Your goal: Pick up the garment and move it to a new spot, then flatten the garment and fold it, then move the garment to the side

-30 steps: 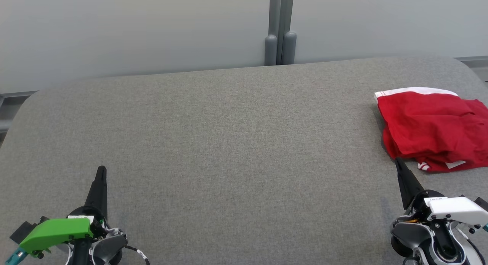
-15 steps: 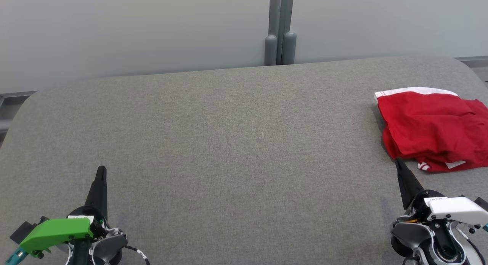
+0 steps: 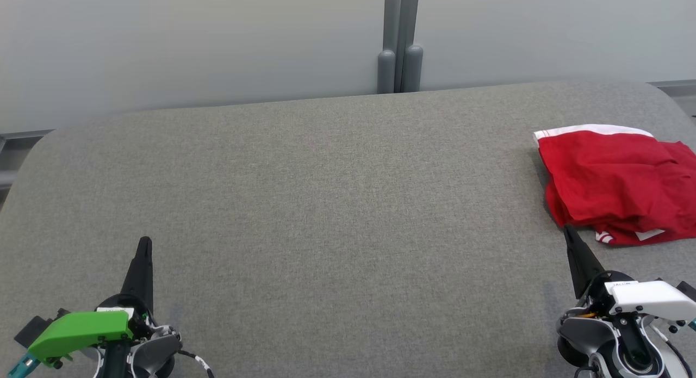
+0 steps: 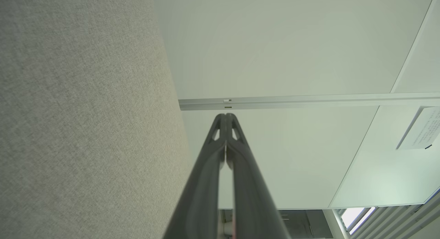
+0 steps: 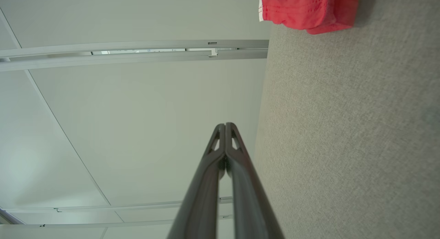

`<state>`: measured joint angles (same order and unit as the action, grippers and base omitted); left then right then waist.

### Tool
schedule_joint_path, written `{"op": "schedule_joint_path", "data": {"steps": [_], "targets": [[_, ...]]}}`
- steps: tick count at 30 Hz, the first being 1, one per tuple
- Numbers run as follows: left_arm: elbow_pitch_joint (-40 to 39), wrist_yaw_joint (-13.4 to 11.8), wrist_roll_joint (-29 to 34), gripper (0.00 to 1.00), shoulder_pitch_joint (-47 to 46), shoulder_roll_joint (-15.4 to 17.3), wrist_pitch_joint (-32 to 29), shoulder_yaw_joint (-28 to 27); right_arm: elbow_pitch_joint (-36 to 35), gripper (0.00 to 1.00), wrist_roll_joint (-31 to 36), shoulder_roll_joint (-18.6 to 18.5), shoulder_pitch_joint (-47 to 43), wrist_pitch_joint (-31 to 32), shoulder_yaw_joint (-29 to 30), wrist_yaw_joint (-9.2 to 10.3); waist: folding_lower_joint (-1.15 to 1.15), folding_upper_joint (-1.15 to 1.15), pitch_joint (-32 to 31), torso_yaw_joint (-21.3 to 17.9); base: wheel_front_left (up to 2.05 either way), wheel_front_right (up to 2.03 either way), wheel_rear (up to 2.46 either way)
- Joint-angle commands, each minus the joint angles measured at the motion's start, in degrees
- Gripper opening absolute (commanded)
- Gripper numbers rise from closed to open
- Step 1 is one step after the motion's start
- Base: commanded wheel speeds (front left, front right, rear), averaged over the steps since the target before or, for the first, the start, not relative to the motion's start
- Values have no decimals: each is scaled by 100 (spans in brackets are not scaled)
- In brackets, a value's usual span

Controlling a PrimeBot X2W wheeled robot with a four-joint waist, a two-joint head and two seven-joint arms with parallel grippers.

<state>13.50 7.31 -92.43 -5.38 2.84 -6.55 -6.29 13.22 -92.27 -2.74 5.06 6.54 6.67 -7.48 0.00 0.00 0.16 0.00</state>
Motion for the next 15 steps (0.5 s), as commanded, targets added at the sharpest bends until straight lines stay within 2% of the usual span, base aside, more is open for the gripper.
{"op": "schedule_joint_path", "data": {"steps": [1,15], "targets": [[-7,33,-8,0,-70,-2,-22,-14,-24,0,-43,-27,58,13,-7,-2,0,0,0,0,0,0,0],[-8,33,-6,0,-69,-2,-21,-14,-24,0,-43,-27,58,12,-6,-2,0,0,0,0,0,0,0]]}}
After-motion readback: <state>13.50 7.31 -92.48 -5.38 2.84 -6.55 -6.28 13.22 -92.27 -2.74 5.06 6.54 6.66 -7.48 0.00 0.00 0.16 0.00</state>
